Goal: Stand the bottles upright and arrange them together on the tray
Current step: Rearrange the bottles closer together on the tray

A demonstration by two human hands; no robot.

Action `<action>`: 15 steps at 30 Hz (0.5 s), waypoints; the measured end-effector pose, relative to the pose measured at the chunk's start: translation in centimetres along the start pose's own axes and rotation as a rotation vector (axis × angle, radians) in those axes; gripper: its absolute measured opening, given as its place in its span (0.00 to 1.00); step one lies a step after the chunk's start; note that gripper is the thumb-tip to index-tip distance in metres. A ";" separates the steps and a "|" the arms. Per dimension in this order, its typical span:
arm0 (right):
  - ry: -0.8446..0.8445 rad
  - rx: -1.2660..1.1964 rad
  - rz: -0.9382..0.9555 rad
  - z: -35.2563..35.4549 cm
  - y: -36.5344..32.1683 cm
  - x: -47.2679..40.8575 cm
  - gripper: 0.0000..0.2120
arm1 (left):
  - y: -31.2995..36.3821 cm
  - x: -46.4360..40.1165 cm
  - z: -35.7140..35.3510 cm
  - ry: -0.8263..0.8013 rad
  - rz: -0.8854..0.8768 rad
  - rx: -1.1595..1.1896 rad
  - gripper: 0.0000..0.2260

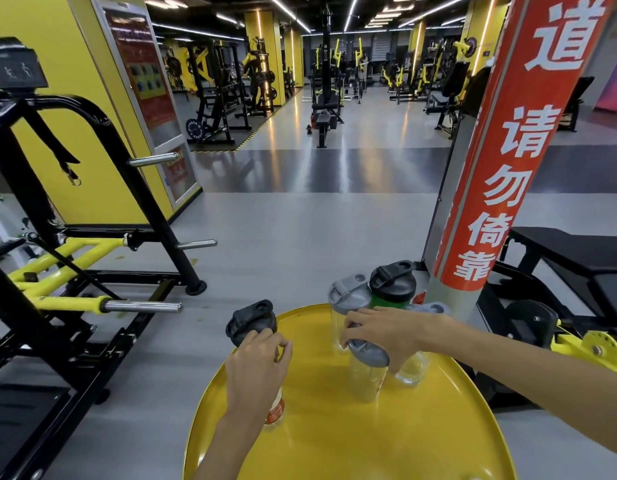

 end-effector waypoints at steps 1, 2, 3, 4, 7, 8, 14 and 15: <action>-0.006 0.001 0.003 0.0 0.0 -0.2 0.44 | 0.0 0.0 0.0 0.000 0.001 -0.001 0.12; -0.018 -0.001 0.003 0.0 0.2 -0.3 0.45 | 0.0 0.0 0.0 -0.001 0.001 0.000 0.12; -0.035 -0.009 0.001 0.0 0.3 -0.6 0.47 | 0.1 0.0 0.0 -0.005 0.004 0.000 0.12; -0.058 -0.023 -0.001 0.0 0.4 -0.9 0.49 | 0.1 0.1 0.1 -0.009 0.008 0.000 0.12; -0.119 -0.069 -0.026 0.2 0.5 -1.6 0.50 | 0.2 0.1 0.2 -0.010 0.028 0.008 0.12; -0.128 -0.081 -0.040 0.3 0.5 -1.7 0.50 | 0.3 0.2 0.3 -0.009 0.037 0.015 0.11; -0.191 -0.107 -0.061 0.7 0.5 -1.9 0.53 | -0.2 0.4 0.1 -0.010 0.067 0.084 0.06; -0.196 -0.091 -0.068 0.6 0.6 -1.8 0.54 | -0.3 0.4 0.1 -0.006 0.067 0.101 0.05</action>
Point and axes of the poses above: each hand's wrist, its own x-axis away from the middle knuckle, its own z-axis out of the back of the hand, y = z × x, the point moved 3 cm from there along -x, towards the middle knuckle, and after that the axes turned 5 degrees about -y, right-handed, at the moved point
